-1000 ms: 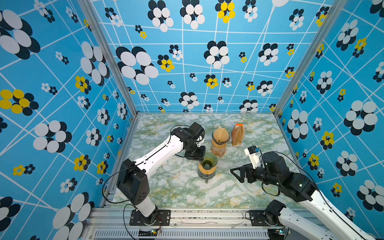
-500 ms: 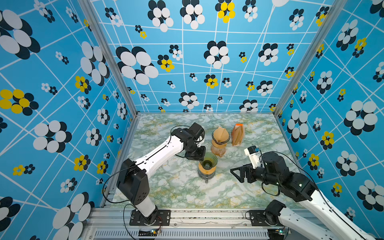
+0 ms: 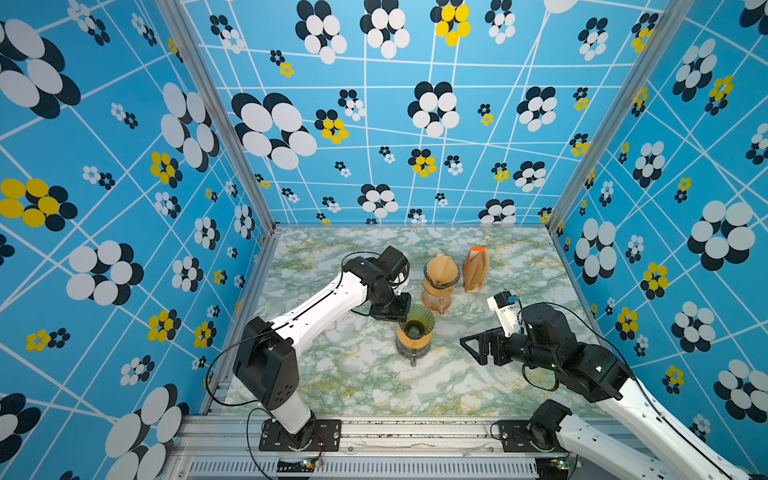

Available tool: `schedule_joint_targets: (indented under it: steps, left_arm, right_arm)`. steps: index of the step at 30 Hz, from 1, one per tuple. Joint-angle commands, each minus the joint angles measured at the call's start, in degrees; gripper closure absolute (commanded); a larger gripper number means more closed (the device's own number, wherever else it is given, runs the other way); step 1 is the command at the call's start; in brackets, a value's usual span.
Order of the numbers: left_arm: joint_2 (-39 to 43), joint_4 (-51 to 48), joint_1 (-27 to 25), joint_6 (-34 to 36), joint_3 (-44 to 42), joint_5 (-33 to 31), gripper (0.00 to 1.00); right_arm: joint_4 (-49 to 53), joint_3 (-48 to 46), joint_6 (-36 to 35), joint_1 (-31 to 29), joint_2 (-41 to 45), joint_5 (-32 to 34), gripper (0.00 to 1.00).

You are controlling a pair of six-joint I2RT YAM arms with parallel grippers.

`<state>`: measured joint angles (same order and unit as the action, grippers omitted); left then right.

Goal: Place the coffee filter in the dripper
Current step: 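Lower the green dripper into the wooden ring on the pitcher with the left gripper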

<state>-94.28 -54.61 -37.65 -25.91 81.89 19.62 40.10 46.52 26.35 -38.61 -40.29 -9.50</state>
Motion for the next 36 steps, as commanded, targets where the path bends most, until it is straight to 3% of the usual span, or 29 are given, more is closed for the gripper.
schedule_joint_targets:
  steps: [1,15,30,36]
  left_arm:
    - [0.59,0.82,-0.55,-0.16,-0.94,-0.19,0.9]
    - [0.68,1.12,-0.57,-0.24,-1.47,-0.27,0.89]
    - [1.59,-0.23,-0.58,-0.07,0.01,-0.63,0.76]
    - [3.84,-1.28,-0.49,-0.32,1.12,-1.38,0.73]
  right_arm:
    - [-0.33,-0.65,0.38,-0.34,0.15,-0.08,0.01]
    - [-0.34,-0.98,0.51,-0.33,0.34,-0.08,0.01]
    - [-0.67,-0.42,0.57,-0.33,0.04,-0.18,0.01]
    - [-0.61,0.37,1.63,-0.33,0.35,3.28,0.01]
